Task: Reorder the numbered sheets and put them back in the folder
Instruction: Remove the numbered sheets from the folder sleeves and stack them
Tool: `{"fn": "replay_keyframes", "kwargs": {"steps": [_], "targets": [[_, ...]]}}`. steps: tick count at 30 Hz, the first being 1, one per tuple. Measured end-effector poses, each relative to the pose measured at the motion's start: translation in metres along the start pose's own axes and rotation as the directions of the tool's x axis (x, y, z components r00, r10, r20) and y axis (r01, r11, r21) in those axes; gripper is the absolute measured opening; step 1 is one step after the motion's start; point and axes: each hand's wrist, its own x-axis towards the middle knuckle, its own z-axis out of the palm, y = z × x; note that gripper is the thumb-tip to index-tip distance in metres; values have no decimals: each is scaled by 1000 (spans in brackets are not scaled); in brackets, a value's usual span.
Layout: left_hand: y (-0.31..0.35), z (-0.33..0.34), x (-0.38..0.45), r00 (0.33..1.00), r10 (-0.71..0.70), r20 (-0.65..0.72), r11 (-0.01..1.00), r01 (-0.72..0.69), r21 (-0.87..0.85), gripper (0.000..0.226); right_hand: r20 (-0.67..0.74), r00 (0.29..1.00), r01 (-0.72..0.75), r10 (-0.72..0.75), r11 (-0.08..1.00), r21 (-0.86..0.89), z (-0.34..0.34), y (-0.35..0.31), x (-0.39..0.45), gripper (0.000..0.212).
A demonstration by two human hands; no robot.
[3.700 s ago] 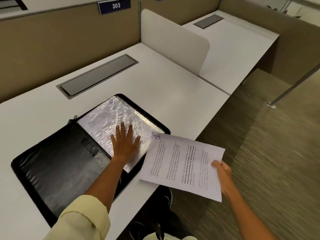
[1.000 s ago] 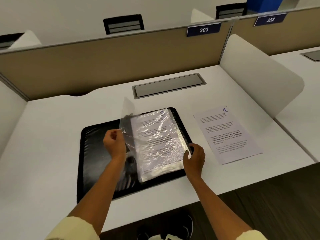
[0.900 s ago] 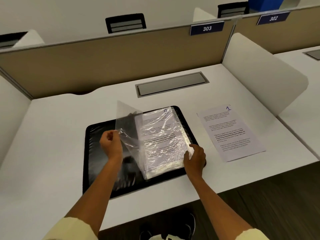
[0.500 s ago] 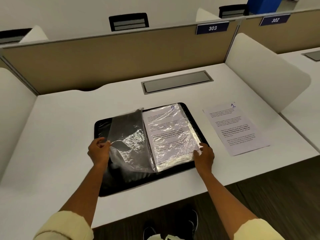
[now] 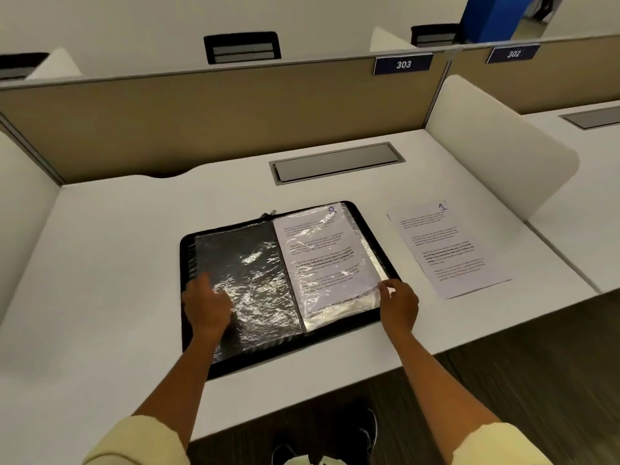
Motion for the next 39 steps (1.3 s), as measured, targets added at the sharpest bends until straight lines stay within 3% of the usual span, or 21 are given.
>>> {"fn": "replay_keyframes", "kwargs": {"steps": [3, 7, 13, 17, 19, 25, 30, 33, 35, 39], "targets": [[23, 22, -14, 975, 210, 71, 978, -209, -13, 44, -51, 999, 15, -16, 999, -29, 0, -2, -1, 16], [49, 52, -34, 886, 414, 207, 910, -401, -103, 40, -33, 999, 21, -20, 999, 36, -1, -9, -2, 19], [91, 74, -60, 689, 576, 440, 813, -541, -216, 53, 106, 992, -94, 63, 945, 315, 5, -24, -5, 7], [119, 80, -79, 603, 599, 527, 776, -600, -195, 60, 145, 988, -109, 57, 920, 376, 9, -37, -8, 8], [126, 85, -85, 611, 598, 518, 778, -598, -194, 52, 154, 985, -133, 73, 895, 425, 10, -45, -10, 10], [138, 87, -89, 725, 542, 426, 839, -496, -223, 9, 234, 970, -186, 72, 840, 511, 14, -50, -11, 16], [140, 82, -74, 769, 433, 469, 900, -339, -274, 8, 295, 946, -289, 132, 756, 587, 12, -48, -15, 36], [137, 82, -65, 778, 376, 502, 920, -252, -300, 8, 385, 915, -333, 119, 760, 558, 11, -39, -21, 28], [136, 83, -60, 775, 354, 524, 926, -213, -311, 13, 437, 895, -339, 87, 768, 543, 10, -37, -27, 25], [138, 84, -58, 728, 387, 565, 915, -226, -335, 15, 417, 903, -326, 103, 796, 510, 11, -35, -31, 41]]}}
